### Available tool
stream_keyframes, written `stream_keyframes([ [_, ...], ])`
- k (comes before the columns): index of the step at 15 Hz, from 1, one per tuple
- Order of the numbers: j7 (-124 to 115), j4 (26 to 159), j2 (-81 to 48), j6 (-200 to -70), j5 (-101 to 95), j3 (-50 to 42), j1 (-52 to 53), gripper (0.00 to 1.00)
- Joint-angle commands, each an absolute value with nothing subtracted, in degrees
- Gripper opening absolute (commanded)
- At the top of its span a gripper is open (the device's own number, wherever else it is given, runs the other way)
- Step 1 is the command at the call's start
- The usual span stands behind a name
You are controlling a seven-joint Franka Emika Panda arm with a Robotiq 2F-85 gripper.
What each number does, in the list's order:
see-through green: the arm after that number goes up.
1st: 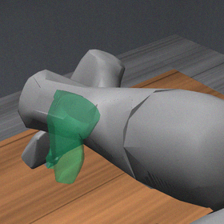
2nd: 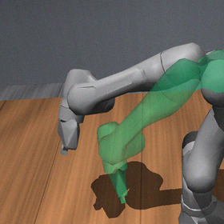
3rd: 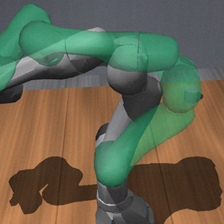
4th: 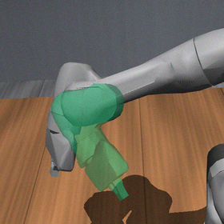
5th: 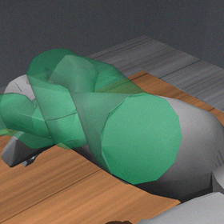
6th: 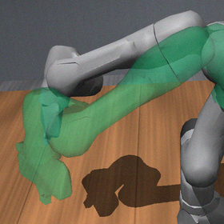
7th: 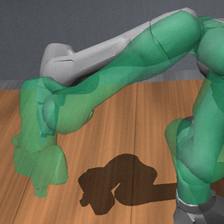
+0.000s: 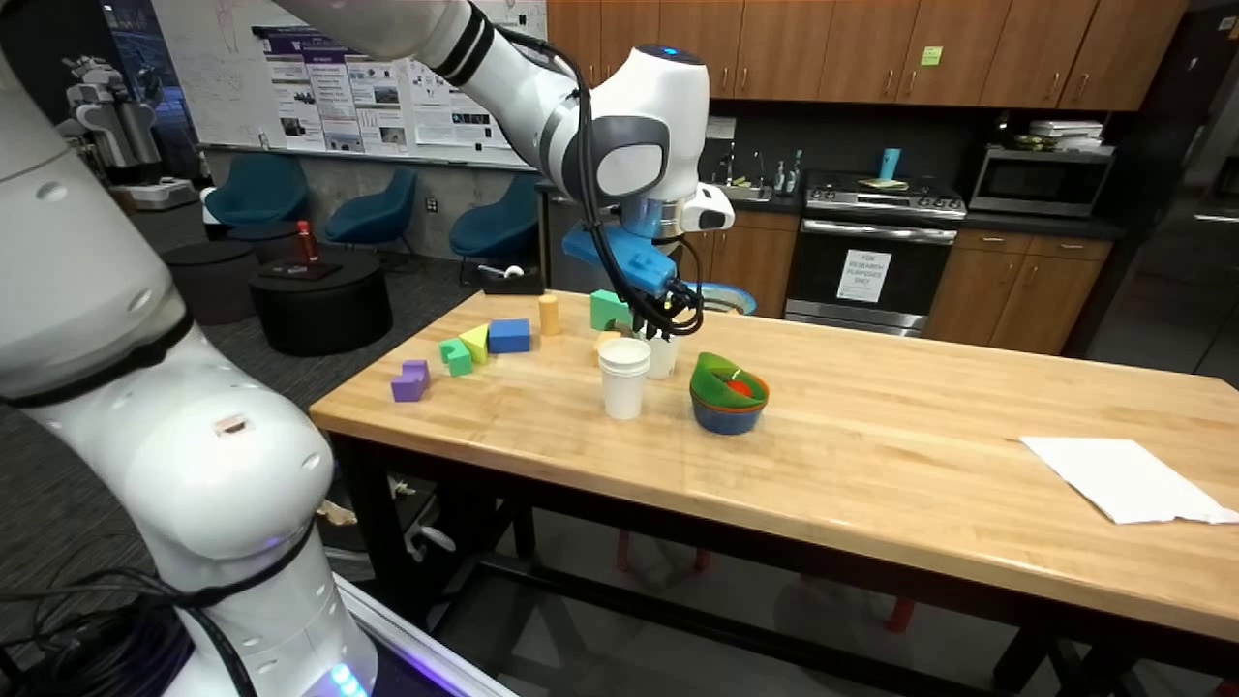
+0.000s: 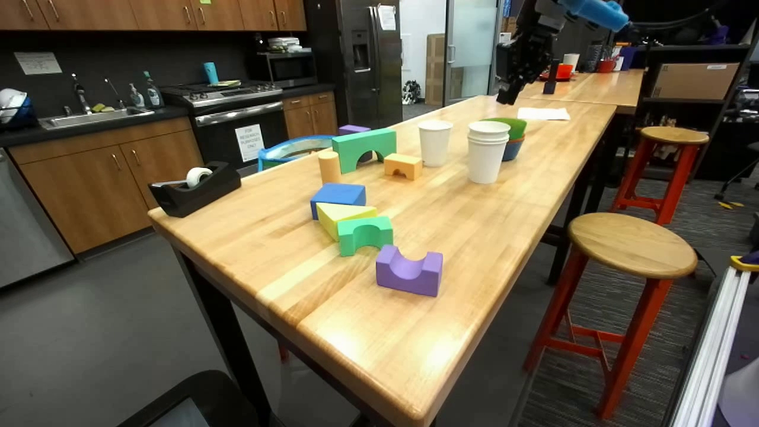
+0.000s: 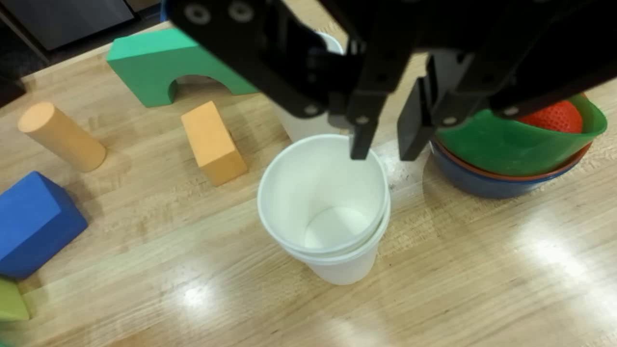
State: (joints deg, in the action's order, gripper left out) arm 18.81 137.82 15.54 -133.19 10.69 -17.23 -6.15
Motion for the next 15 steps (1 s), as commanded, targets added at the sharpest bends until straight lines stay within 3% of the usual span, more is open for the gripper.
stream_keyframes([
  [1,20.03,136.83,14.01,-133.89,12.25,-16.85,-6.44,0.53],
  [8,16.94,138.96,16.33,-141.01,8.41,-13.11,-6.28,0.98],
  [15,-0.03,138.87,14.52,-154.92,-7.92,-4.64,-8.97,1.00],
])
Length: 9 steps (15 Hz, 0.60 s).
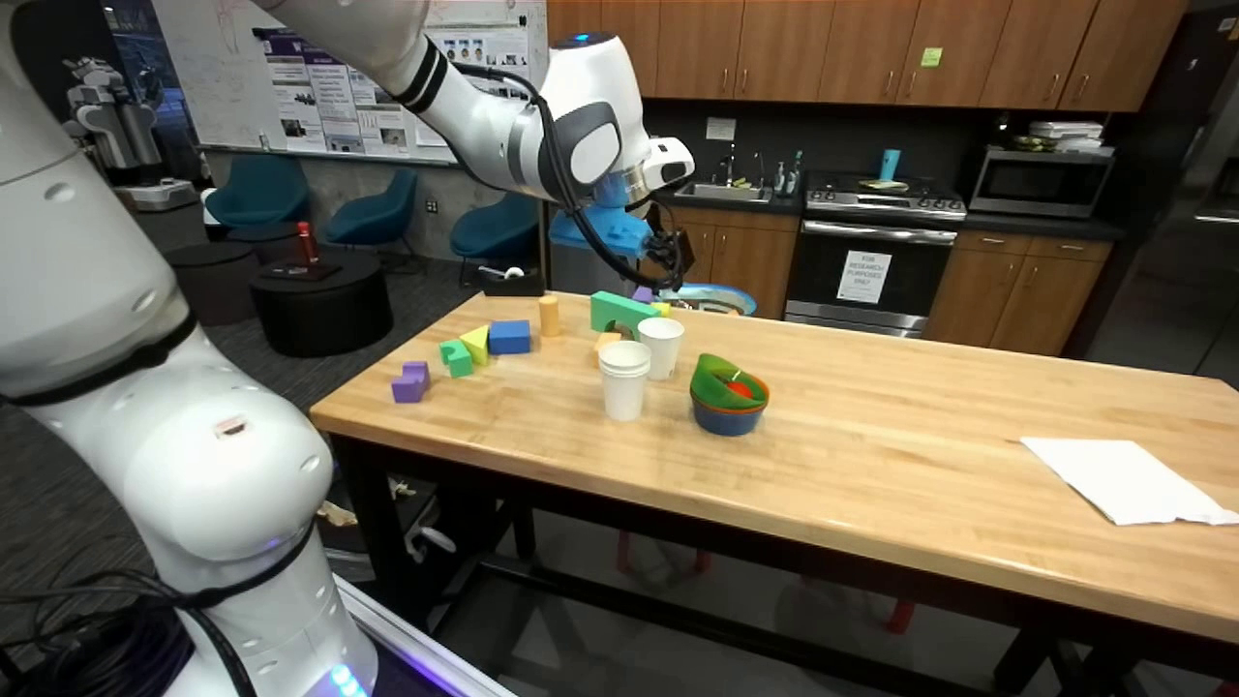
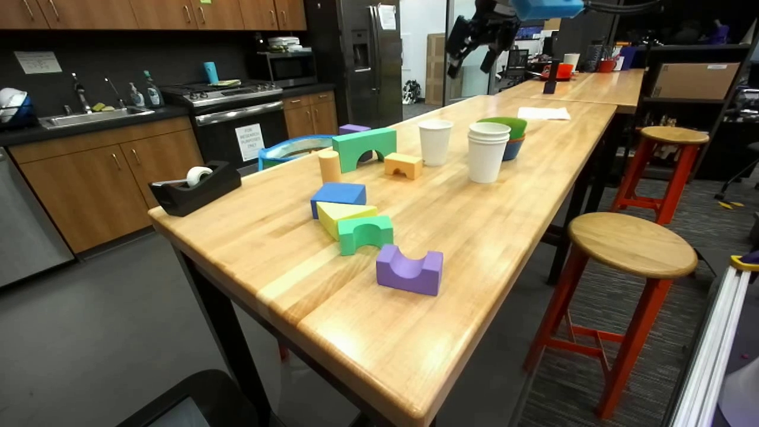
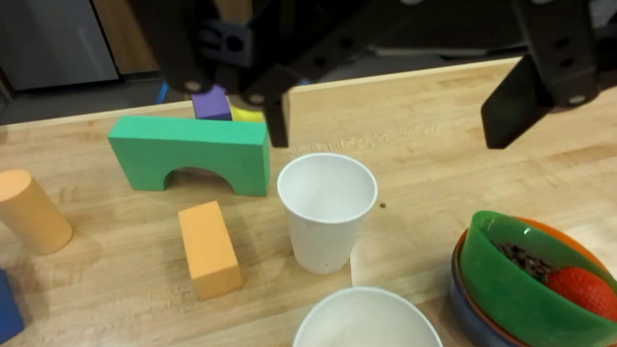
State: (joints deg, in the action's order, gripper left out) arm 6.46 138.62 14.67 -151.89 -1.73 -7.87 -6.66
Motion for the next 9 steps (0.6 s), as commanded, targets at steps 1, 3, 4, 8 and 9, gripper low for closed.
stream_keyframes([
  [1,-2.77,138.27,13.90,-155.01,-10.50,-3.63,-9.68,1.00],
  [3,-7.14,137.49,13.17,-154.62,-14.65,-2.25,-10.93,1.00],
  [4,-8.69,137.23,12.94,-154.32,-16.12,-1.84,-11.32,1.00],
  [8,-9.09,137.99,13.38,-154.19,-16.49,-2.55,-10.65,1.00],
  [9,-9.67,137.93,13.26,-154.19,-16.91,-2.49,-10.81,1.00],
])
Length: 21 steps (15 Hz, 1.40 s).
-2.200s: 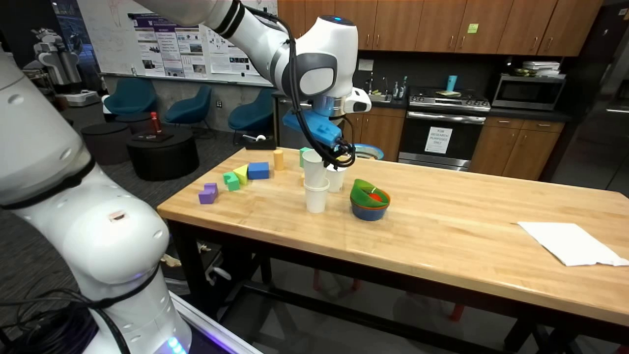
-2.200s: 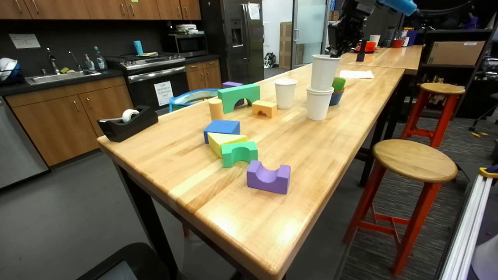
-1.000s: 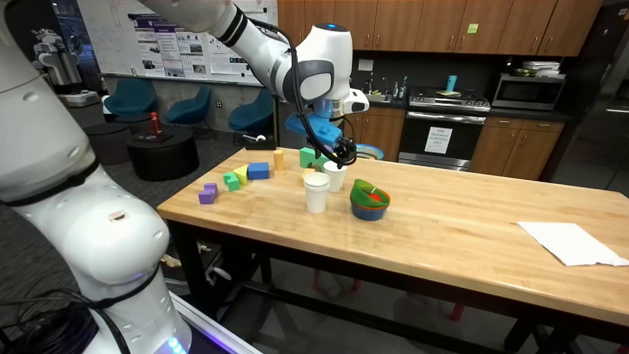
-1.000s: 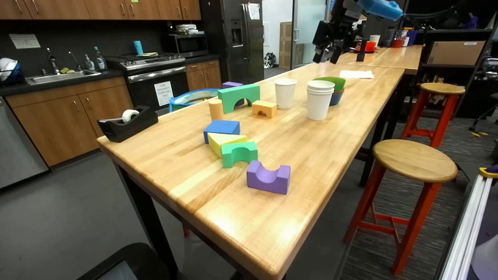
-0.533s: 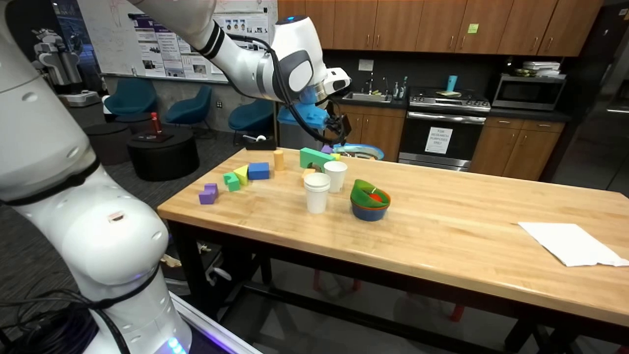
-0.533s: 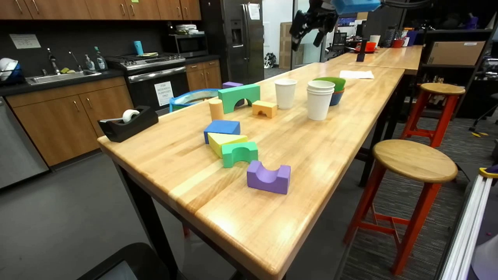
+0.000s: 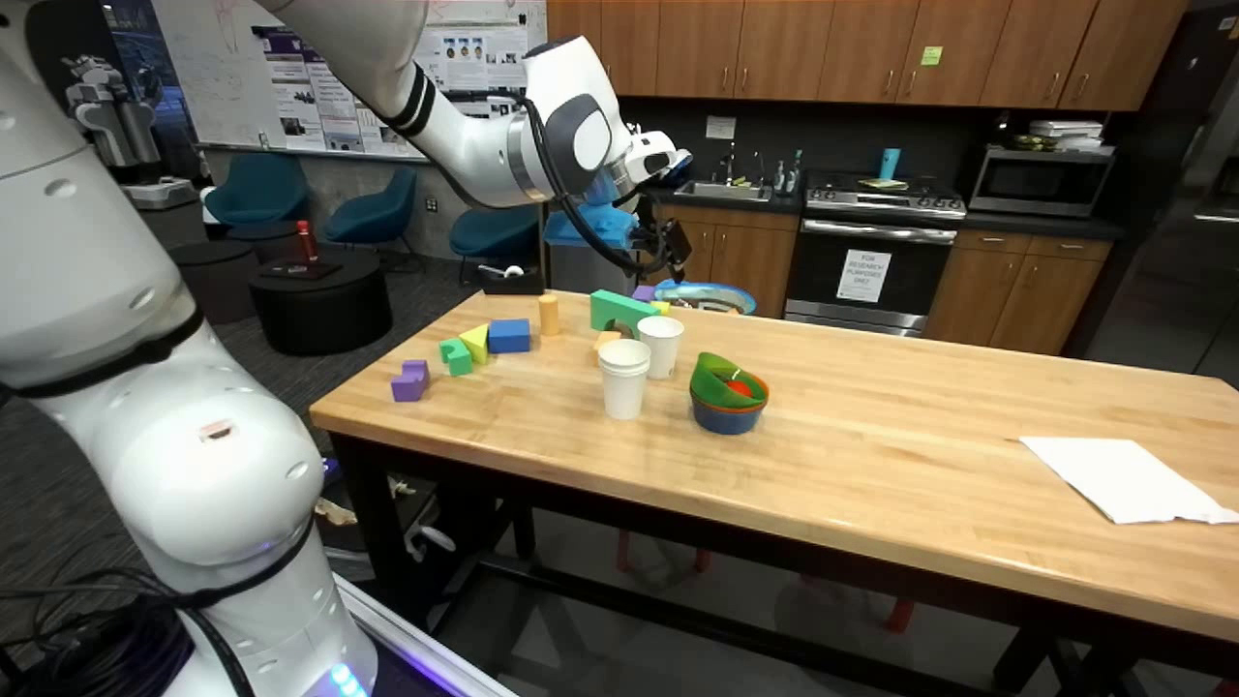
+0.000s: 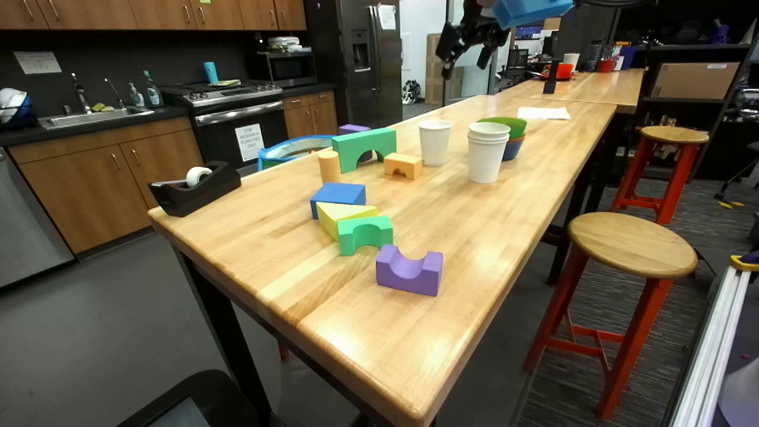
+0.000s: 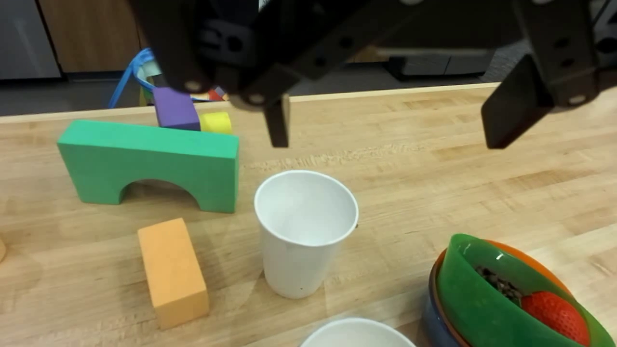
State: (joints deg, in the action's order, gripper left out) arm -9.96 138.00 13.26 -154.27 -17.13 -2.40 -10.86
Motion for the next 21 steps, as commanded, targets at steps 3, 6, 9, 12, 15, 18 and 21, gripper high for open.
stream_keyframes([
  [3,-10.17,137.89,13.13,-154.21,-17.06,-2.40,-10.86,1.00],
  [6,-7.82,137.41,13.00,-150.79,-14.72,-2.73,-9.57,1.00],
  [9,1.66,133.77,10.45,-140.07,-3.97,-4.77,-5.59,1.00],
  [12,9.23,128.39,7.78,-128.03,3.80,-6.26,-4.32,1.00],
  [15,11.14,122.02,4.17,-116.25,5.79,-7.13,-5.26,1.00],
  [18,11.56,115.80,0.34,-107.94,7.14,-8.24,-6.33,1.00],
  [21,11.21,111.16,-3.25,-104.28,9.05,-8.73,-7.45,1.00],
])
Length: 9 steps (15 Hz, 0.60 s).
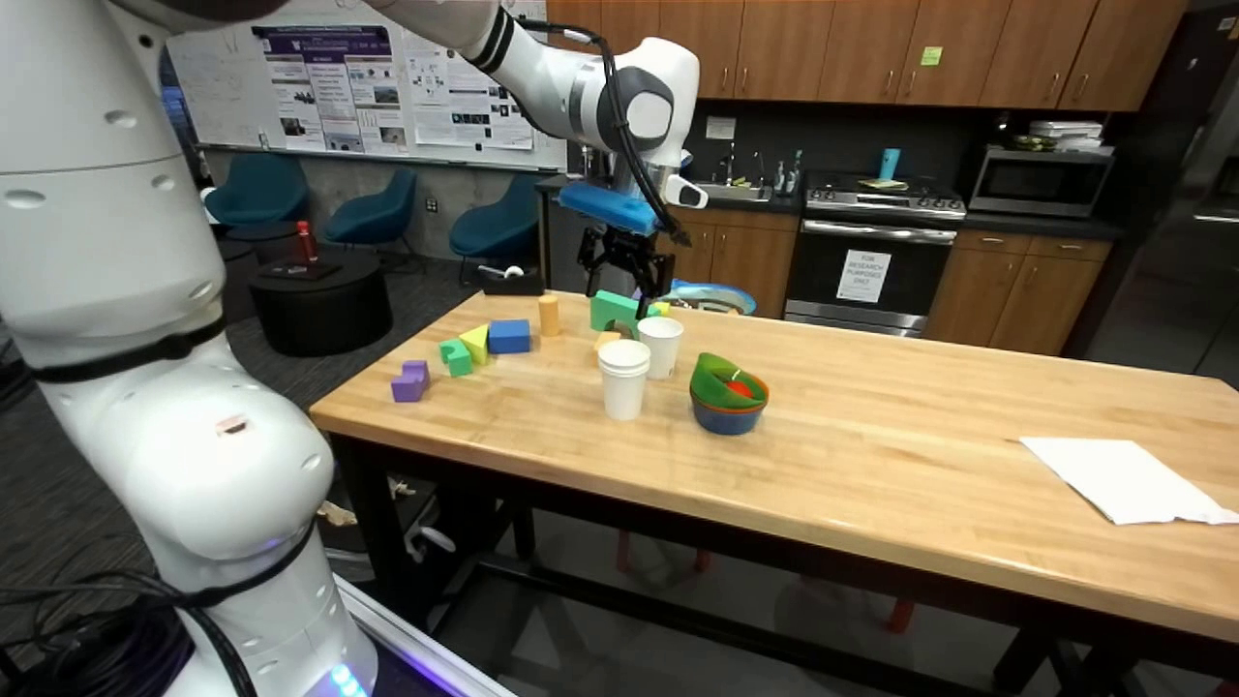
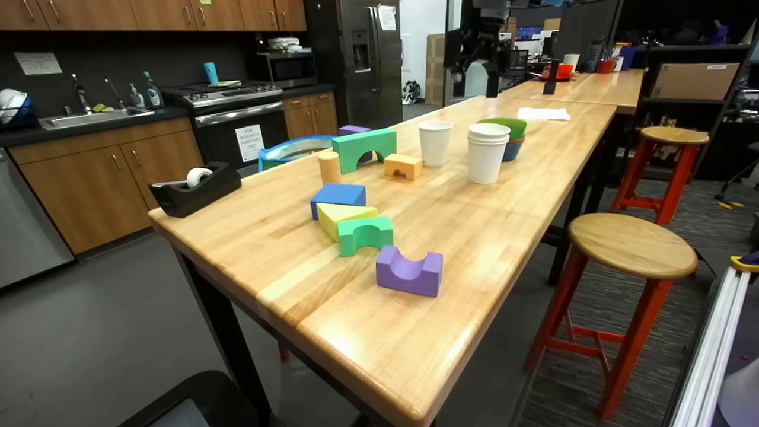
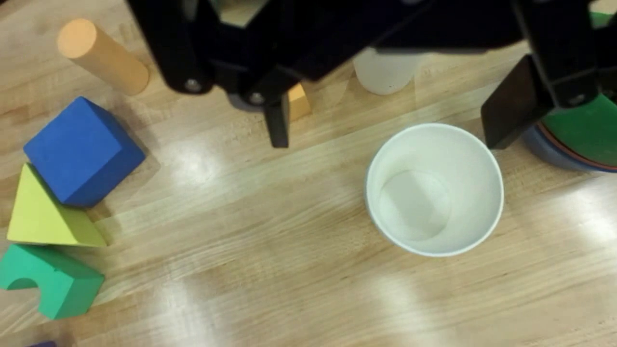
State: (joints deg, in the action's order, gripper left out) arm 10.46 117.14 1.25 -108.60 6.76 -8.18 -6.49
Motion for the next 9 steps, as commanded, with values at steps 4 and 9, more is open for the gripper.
stream_keyframes([
  [4,9.82,107.55,-7.25,-104.84,10.76,-8.71,-8.80,1.00],
  [9,8.74,105.90,-10.11,-108.55,10.18,-8.78,-10.14,1.00],
])
